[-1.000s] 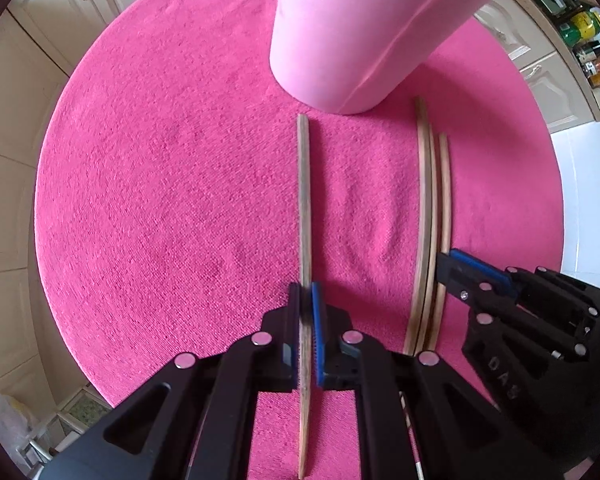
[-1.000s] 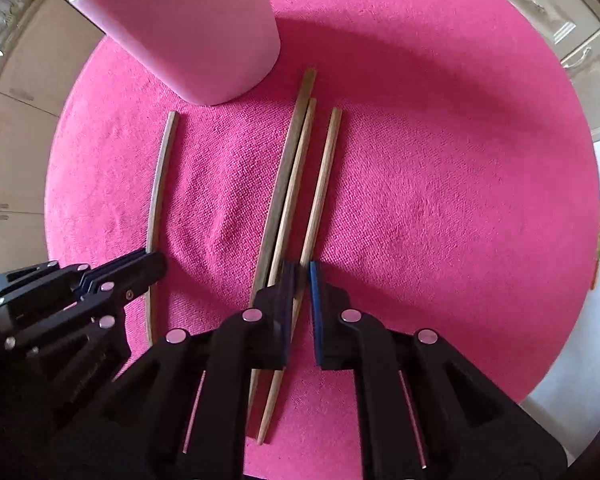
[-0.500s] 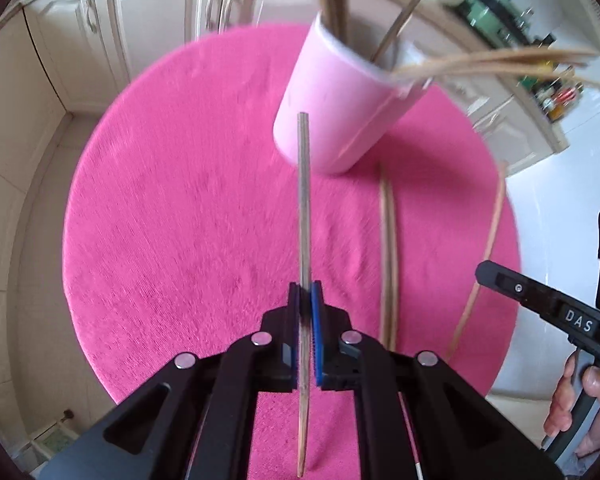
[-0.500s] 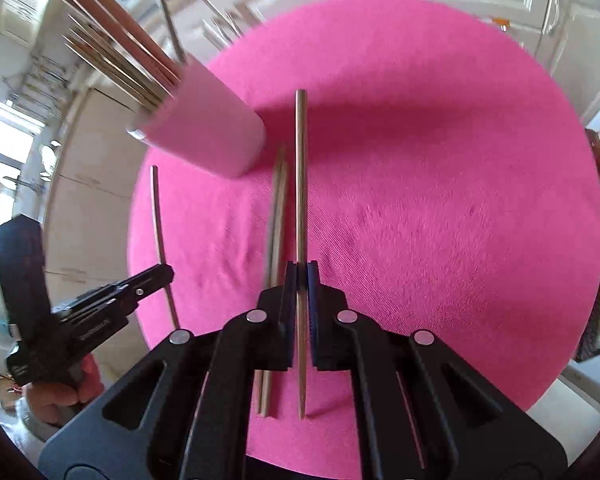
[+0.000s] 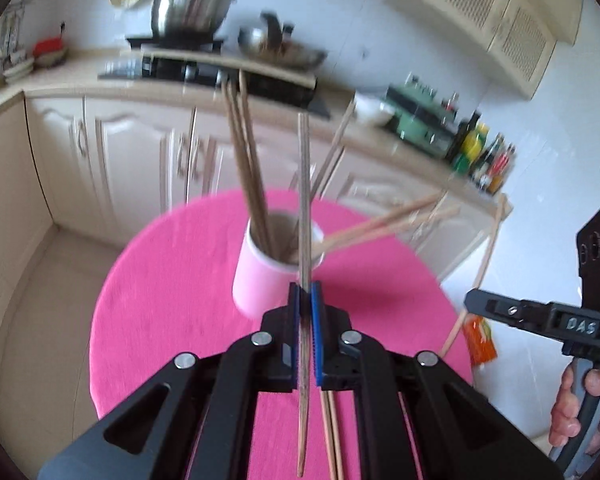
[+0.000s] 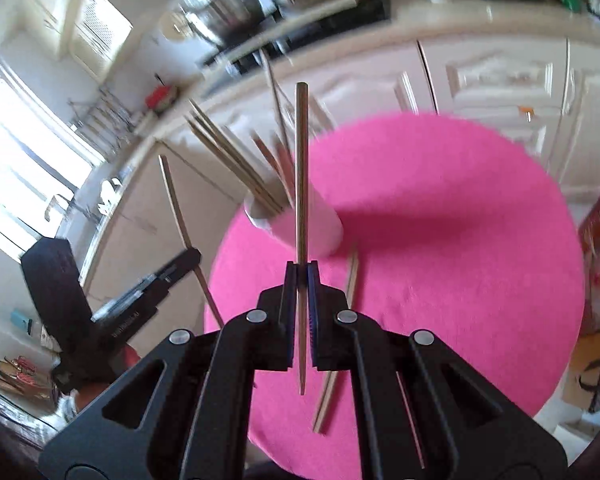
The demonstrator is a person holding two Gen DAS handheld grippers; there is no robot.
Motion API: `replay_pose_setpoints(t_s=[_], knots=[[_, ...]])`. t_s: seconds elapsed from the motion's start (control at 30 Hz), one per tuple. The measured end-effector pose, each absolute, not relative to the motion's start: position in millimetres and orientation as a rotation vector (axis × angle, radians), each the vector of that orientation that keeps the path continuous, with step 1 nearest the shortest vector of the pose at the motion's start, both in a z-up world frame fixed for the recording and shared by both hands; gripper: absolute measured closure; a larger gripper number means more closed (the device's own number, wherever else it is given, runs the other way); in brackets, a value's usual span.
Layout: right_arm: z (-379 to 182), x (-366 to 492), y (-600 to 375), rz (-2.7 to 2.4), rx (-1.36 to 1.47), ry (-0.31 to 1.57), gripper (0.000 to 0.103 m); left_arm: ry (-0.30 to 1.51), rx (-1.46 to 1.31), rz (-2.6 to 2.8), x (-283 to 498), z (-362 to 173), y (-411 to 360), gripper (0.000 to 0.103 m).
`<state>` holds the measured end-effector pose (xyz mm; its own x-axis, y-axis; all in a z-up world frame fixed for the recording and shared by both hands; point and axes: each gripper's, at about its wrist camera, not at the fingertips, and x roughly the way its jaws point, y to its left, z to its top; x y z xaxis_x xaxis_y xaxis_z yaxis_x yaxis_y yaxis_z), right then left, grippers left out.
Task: Organize utensils
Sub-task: 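Lift both held chopsticks up over the pink cup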
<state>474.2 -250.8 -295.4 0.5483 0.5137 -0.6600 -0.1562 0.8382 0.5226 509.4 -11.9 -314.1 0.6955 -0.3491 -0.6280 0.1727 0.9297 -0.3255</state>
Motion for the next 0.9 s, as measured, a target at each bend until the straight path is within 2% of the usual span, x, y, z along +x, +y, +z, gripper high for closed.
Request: replay_pose_setpoints(t_s=[0.23,0.4,0.7,0.9], knots=[[-243.4,474.6,-246.3,0.433,0.445,0.705,0.098,0.597,-0.271,-0.293,523.7,-274.4,-10.7,0.097],[-228.2,494.3,-222.1,0.444,0.391,0.639,0.098,0.509,-0.290,-0.284,543.8,-253.7,-8.9,0.097],[-235.2,524.2,-171.6,0.369,0.235,0.559,0.098,0.382,-0.299,-0.250,579.9,-235.3,-6.8,0.097],[-247.6,539.4,-167.2,0.328,0.220,0.541,0.098,0.362,-0.288,-0.244,598.2,-244.9,-5.4,0.097]])
